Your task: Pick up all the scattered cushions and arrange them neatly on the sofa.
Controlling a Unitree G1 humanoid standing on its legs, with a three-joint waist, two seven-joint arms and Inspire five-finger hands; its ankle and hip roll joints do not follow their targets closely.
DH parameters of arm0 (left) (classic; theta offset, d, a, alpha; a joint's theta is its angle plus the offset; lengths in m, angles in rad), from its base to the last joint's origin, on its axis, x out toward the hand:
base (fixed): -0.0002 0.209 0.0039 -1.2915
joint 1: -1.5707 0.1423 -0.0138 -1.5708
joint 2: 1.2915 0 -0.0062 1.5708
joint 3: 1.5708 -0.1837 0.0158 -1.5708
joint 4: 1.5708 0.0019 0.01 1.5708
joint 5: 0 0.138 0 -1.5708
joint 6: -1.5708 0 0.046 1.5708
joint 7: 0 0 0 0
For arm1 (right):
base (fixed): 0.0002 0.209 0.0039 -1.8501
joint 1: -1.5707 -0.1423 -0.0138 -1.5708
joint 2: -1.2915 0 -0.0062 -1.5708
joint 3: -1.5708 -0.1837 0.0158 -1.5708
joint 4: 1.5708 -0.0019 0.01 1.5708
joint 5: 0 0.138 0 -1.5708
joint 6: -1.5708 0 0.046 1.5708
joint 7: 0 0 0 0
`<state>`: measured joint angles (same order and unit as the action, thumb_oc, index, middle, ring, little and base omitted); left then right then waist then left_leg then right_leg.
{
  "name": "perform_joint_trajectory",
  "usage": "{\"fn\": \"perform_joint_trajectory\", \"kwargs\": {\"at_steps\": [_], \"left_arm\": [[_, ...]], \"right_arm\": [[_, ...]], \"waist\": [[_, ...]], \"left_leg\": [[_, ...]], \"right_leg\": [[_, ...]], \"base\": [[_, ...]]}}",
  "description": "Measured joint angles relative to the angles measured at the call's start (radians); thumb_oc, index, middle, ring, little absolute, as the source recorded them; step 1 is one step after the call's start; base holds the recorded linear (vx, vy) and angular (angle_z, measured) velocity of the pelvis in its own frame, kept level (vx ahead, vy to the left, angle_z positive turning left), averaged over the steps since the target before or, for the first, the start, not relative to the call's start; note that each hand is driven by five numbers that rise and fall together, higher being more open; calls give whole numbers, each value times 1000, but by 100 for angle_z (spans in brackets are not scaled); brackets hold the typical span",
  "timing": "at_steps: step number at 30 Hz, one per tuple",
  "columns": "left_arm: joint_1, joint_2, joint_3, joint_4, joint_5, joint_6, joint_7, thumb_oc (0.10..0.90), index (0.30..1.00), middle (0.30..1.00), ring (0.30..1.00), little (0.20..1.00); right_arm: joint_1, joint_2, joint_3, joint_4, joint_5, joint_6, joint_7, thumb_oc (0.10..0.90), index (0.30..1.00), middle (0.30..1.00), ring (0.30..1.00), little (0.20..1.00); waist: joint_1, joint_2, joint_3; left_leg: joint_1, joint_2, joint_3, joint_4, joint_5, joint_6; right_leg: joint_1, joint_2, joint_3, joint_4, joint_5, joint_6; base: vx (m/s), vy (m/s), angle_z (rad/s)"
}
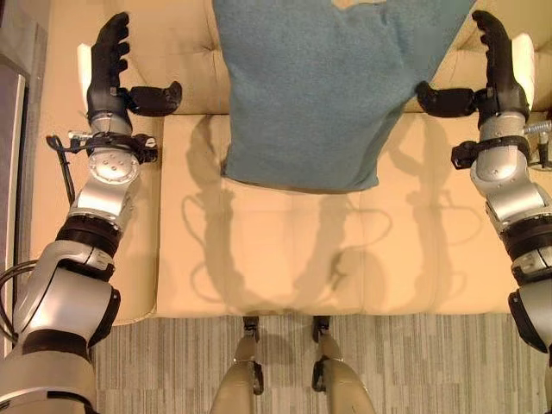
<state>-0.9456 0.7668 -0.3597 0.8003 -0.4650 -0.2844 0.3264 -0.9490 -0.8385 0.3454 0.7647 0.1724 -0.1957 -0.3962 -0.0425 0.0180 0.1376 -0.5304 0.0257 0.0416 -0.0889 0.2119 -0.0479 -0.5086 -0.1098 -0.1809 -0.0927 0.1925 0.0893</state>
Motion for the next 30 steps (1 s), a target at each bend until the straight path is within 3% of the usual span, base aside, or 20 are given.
{"fn": "perform_joint_trajectory", "kwargs": {"at_steps": [4,6,9,11,15,19,21,26,30], "left_arm": [[202,-1,71,-105,0,3,-11,800,900,900,900,900],[391,-66,165,-233,9,3,-29,800,900,900,900,900],[539,-121,167,-270,35,23,-65,800,900,900,900,900],[689,-213,269,-379,43,2,-74,800,900,900,900,900],[892,-287,258,-382,65,10,-121,800,900,900,900,900],[1104,-376,333,-250,107,49,-185,800,900,900,900,900],[1174,-401,327,-172,133,69,-205,800,900,900,900,900],[1167,-471,322,200,236,97,-233,800,900,900,900,900],[1167,-495,320,305,283,135,-234,800,900,900,900,900]], "right_arm": [[144,-1,-92,-47,7,10,5,800,900,900,900,900],[317,31,-196,-187,6,8,24,800,900,900,900,900],[440,66,-209,-210,-10,19,66,800,900,900,900,900],[561,163,-287,-286,-36,4,66,800,900,900,900,900],[770,234,-266,-277,-116,14,131,800,900,900,900,900],[964,379,-302,-220,-199,46,182,800,900,900,900,900],[1046,427,-298,-146,-207,54,201,800,900,900,900,900],[1075,512,-271,146,-208,57,228,800,900,900,900,900],[1099,524,-265,223,-203,63,245,800,900,900,900,900]], "waist": [[0,0,0],[-1,-1,1],[3,-4,2],[0,-11,4],[6,-24,-4],[8,-22,-13],[13,-20,-62],[28,-22,-161],[29,-28,-175]], "left_leg": [[34,1,1,0,-3,-4],[62,3,1,0,-7,-8],[103,8,2,0,-24,-25],[144,16,2,0,-47,-22],[226,26,2,-1,-72,-29],[340,30,2,-1,-93,-23],[386,28,0,-1,-109,-20],[462,34,-3,-5,-126,-15],[489,40,3,-7,-138,-7]], "right_leg": [[35,1,-3,0,-10,13],[63,2,-3,0,-20,25],[101,6,-5,0,-38,28],[139,16,-2,0,-41,24],[222,21,-7,-1,-73,26],[339,20,-12,-1,-90,18],[387,20,-18,-8,-107,14],[465,23,-26,-8,-122,12],[489,28,-15,-8,-125,2]], "base": [[17,-20,3],[0,0,0],[23,-21,-5],[63,-42,-9],[49,-33,1],[45,-23,1],[10,-23,8],[7,-24,3],[12,-43,-6]]}}
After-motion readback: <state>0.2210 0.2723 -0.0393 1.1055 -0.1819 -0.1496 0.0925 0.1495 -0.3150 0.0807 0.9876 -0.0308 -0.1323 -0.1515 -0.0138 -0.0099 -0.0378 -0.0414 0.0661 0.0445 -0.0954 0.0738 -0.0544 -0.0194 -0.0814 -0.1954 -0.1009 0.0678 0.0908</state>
